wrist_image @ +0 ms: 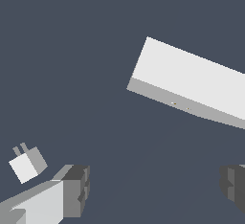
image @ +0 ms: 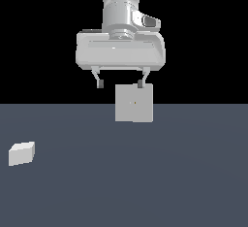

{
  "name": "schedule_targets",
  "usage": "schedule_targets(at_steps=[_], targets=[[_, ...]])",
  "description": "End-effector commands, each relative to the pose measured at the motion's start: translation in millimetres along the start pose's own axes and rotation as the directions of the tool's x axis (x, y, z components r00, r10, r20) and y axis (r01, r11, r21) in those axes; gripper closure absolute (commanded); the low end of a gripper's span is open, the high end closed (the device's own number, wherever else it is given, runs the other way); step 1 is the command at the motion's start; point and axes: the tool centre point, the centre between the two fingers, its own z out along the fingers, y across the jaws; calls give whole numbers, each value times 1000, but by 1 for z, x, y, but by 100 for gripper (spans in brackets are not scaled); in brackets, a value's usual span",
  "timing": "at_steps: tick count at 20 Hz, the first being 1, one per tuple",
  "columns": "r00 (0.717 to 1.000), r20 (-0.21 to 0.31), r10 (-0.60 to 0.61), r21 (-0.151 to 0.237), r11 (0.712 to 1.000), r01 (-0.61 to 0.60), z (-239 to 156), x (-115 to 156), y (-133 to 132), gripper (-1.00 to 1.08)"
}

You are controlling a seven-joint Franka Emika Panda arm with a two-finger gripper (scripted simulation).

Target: Plug the charger into the wall socket.

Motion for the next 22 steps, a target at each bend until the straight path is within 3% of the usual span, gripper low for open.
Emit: schedule_targets(at_steps=[1, 11, 22], targets=[[1000, 0, 0, 0, 1000, 0, 0, 0, 0, -92], [998, -31, -51, 4, 999, 51, 8, -3, -19, -92], [967, -133, -217, 8, 975, 221, 35, -19, -80, -92]])
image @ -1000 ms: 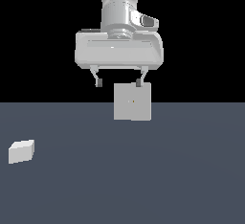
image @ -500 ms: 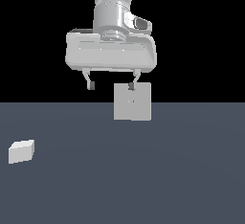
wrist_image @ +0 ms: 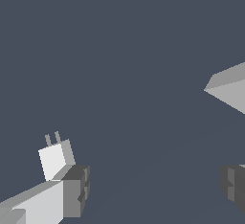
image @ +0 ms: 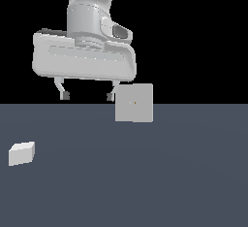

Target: Plug the charger into the wall socket.

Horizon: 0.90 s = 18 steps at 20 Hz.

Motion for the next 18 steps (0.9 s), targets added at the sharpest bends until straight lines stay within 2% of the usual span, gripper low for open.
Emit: schedule_targets(at_steps=[1, 10, 18], targets=[[998, -28, -48, 5, 999, 48, 8, -3, -18, -92], [971, -124, -203, 10, 978, 206, 33, -17, -75, -92], [944, -173, -282, 6, 958, 287, 48, -27, -104, -92]])
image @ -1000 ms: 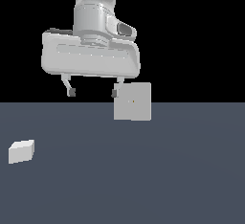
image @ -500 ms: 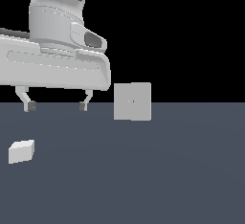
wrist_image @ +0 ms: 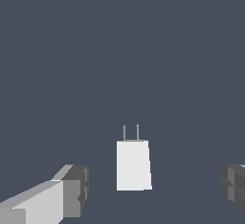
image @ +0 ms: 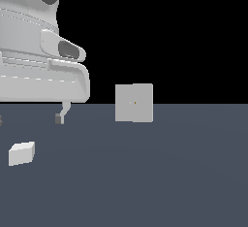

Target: Plug the charger into the wall socket.

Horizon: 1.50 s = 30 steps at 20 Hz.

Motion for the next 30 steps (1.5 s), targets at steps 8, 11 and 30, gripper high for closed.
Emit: schedule_targets(at_steps=[8, 11, 30], targets=[[999, -21, -35, 1, 999, 35, 7, -2, -12, -92], [999, -19, -32, 0, 999, 32, 6, -1, -11, -92], [999, -19, -33, -1, 999, 33, 55, -14, -10, -92]])
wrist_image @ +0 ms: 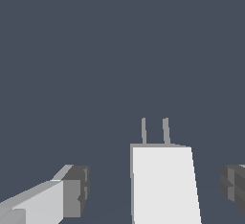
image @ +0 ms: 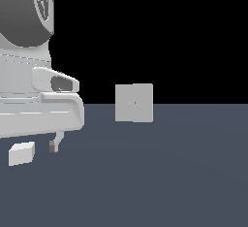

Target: Plug the charger into the wall socket.

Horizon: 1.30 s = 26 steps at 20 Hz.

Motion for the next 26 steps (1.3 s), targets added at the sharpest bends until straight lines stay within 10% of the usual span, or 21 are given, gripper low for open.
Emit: schedule_targets(at_steps=[1, 2, 16, 26], targets=[[1000, -1, 0, 0, 1000, 0, 2, 0, 0, -92], [1000, -1, 0, 0, 1000, 0, 2, 0, 0, 108], [1000, -2, 22, -6, 1000, -22, 0, 1, 5, 108], [969, -12, 248, -64, 967, -249, -24, 9, 56, 108]])
